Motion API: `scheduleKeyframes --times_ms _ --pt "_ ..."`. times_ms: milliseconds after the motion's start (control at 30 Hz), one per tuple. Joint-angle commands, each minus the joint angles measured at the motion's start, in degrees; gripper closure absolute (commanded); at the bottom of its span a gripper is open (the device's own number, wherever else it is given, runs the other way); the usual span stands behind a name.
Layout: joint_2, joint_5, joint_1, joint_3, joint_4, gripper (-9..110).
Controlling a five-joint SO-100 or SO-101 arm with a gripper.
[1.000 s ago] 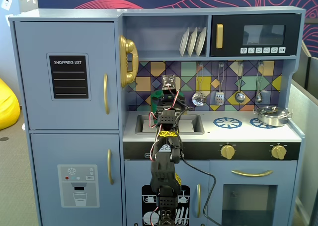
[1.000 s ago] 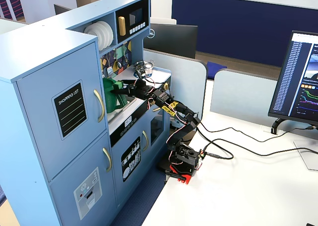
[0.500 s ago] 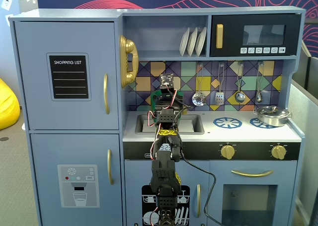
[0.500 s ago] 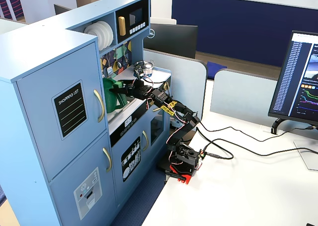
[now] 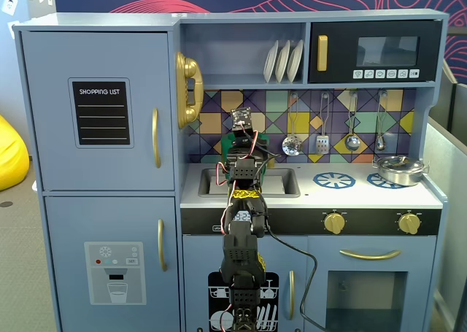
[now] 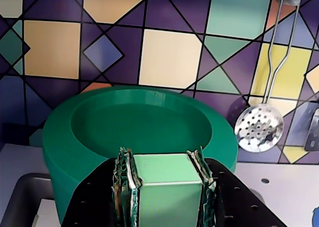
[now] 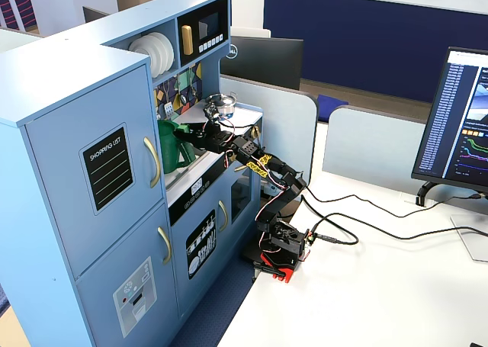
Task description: Take off the lid from the green recipient and place it on the counter
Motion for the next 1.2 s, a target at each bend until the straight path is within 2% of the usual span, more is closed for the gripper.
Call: scheduleKeyframes --times_ms 0,233,533,667,1167 --pt "-0.2 -2.9 -0.2 -6.4 -3.0 101" --pt "1.8 -4.1 2.8 -9.8 -4.2 101" --pt "4.7 -1.2 24.3 -10.4 2.2 101" --pt "5.6 1.0 30.9 -5.9 1.3 101" --pt "-0.4 -1.2 30.6 11.7 -17.5 101"
